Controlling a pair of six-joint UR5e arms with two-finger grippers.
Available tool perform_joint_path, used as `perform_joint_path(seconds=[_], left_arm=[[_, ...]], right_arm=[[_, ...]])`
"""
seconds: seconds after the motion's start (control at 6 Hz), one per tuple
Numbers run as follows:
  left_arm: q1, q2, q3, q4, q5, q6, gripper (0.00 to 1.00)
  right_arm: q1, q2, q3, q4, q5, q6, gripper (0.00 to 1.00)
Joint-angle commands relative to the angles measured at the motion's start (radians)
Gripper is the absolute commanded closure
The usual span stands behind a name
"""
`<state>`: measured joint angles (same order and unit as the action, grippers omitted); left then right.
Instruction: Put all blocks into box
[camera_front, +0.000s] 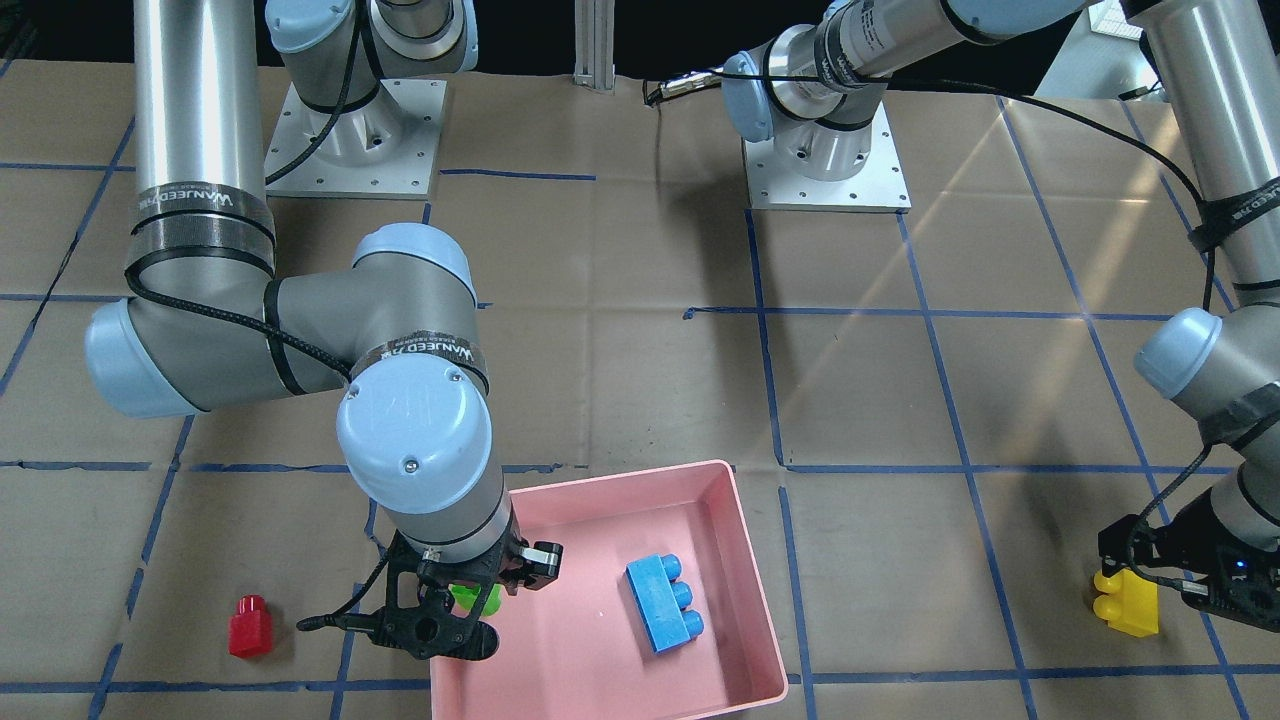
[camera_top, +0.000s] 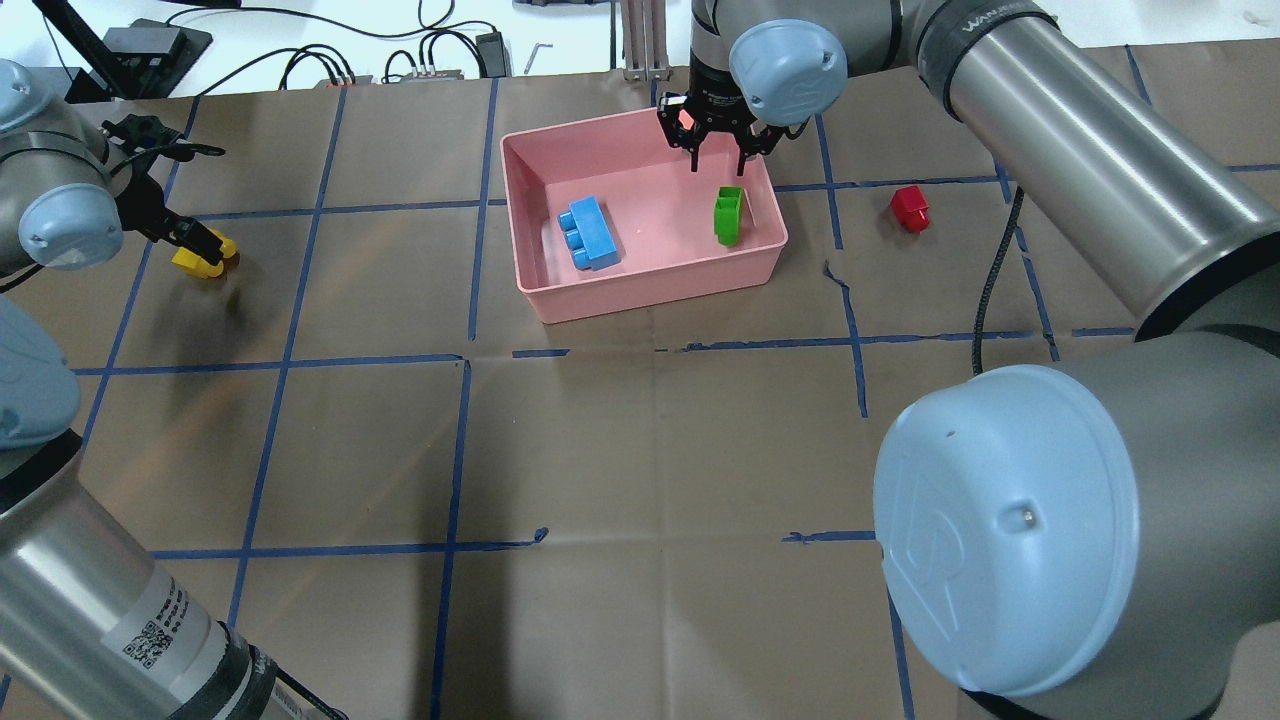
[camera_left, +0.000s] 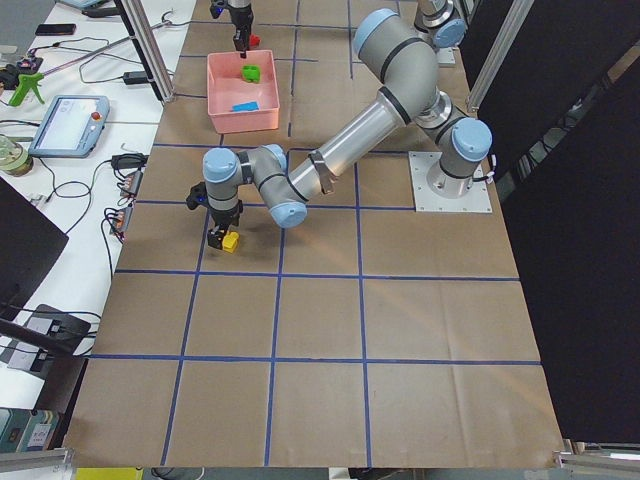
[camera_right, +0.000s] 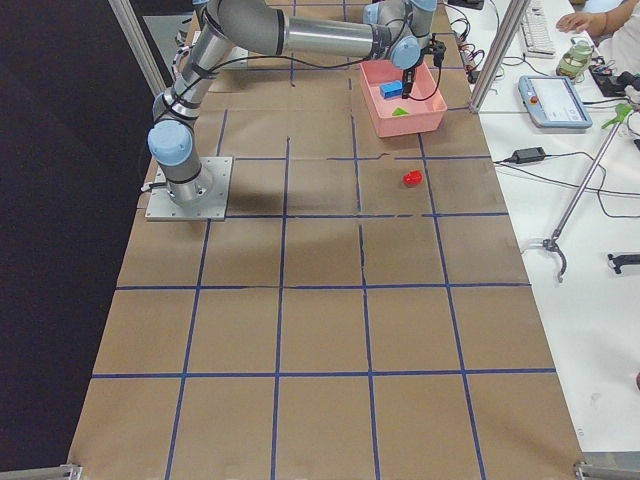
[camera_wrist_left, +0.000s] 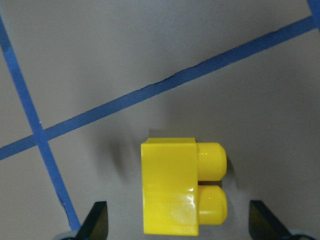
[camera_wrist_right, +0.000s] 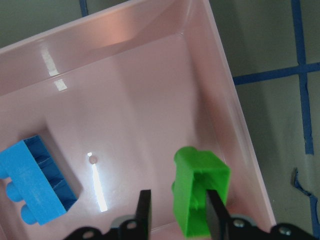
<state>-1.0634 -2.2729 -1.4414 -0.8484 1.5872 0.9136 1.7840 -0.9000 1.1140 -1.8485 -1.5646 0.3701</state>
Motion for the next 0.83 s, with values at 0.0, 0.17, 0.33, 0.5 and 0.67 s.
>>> perform_joint_path(seconds=[0.0,0.17,0.33,0.5,0.67], left_arm=[[0.0,-0.037,0.0,0.005,0.002,0.017,0.03],[0.0,-0.039,0.001,0.0,0.002,0.019,0.2],[0.0,-0.034,0.001,0.0,0.002,0.019,0.72],[0.0,-0.03,0.0,0.002,0.002,0.016,0.94],[-0.004,-0.001,-0.002,-0.009,0.004,0.008,0.98]], right_arm=[[-0.008,-0.025,-0.003,0.012,0.0,-0.003,0.01],[-0.02,-0.055,0.0,0.037,-0.009,-0.055,0.01],[-0.067,-0.069,0.006,0.044,-0.02,-0.151,0.01],[-0.151,-0.065,0.007,0.046,0.0,-0.234,0.01],[-0.197,-0.06,0.012,0.037,-0.009,-0.347,0.01]])
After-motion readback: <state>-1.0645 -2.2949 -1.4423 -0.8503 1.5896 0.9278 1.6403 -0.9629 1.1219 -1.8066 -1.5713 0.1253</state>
